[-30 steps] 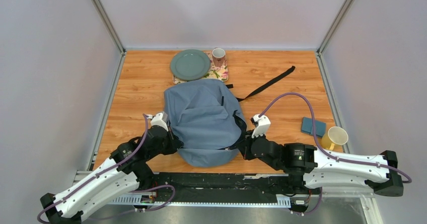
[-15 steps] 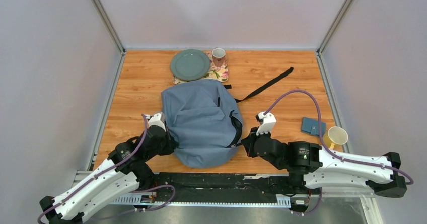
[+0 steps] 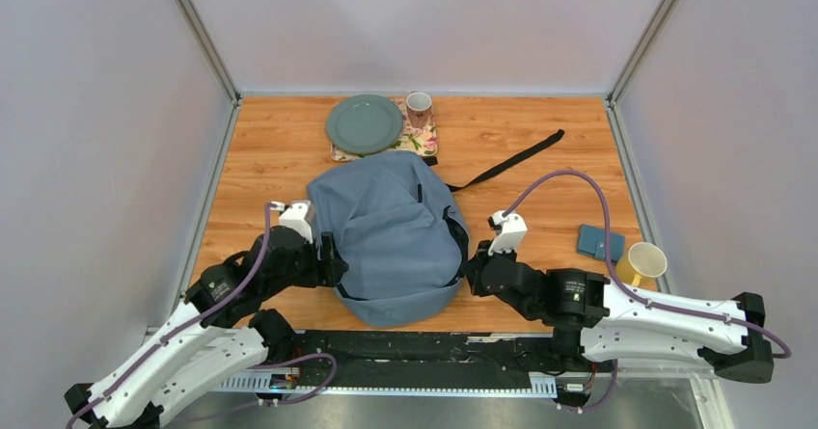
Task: Pack the student bag
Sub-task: Zip the student bag at the center of the board.
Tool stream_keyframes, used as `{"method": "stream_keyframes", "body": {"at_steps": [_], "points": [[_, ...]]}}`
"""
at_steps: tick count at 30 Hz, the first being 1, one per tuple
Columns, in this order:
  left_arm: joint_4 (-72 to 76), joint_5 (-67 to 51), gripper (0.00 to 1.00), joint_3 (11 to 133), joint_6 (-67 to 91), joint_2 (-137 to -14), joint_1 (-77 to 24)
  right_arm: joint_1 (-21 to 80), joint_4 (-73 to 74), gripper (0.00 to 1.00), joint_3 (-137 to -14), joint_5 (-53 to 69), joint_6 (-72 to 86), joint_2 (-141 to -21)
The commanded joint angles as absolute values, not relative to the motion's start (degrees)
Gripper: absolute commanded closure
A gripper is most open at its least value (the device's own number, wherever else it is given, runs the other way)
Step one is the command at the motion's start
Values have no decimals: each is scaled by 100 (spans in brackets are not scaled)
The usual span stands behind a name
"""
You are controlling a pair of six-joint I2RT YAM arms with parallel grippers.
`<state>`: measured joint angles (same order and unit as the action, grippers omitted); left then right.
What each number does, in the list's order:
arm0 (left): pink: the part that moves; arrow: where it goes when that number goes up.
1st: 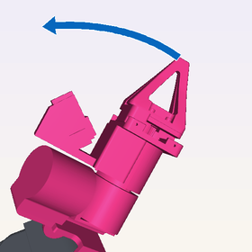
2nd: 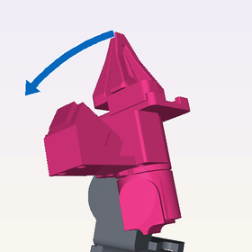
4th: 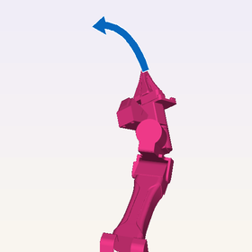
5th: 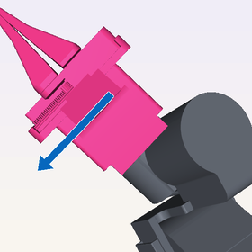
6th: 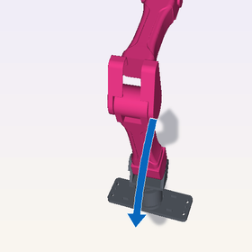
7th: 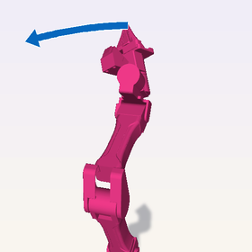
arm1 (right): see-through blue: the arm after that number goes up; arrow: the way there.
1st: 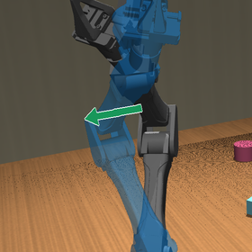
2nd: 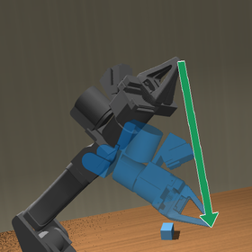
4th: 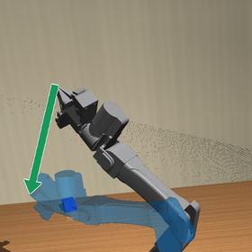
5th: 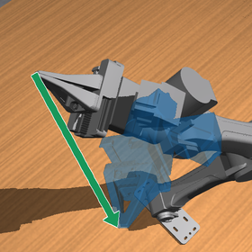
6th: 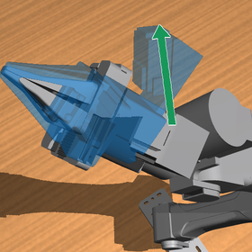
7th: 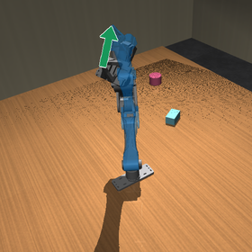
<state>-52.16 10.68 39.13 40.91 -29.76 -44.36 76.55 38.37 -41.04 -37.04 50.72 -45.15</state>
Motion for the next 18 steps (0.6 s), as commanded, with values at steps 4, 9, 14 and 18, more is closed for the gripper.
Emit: {"method": "stream_keyframes", "body": {"at_steps": [4, 9, 14, 18], "points": [[-5370, 598, 19, 5263, 2822, -3706, -4412, 7629, 3384, 100, -4069, -3647, 5036, -4465], [-4660, 473, 18, 5545, 2383, -4569, -5313, 7629, 3454, 100, -4052, -3726, 5018, -4360], [-4123, 1502, 18, 5897, 1697, -5694, -6906, 7629, 3586, 100, -4008, -3770, 5141, -4210], [-3307, 1205, 18, 5644, 1354, -6135, -7233, 7629, 3647, 100, -3999, -3806, 5168, -4078]]}}
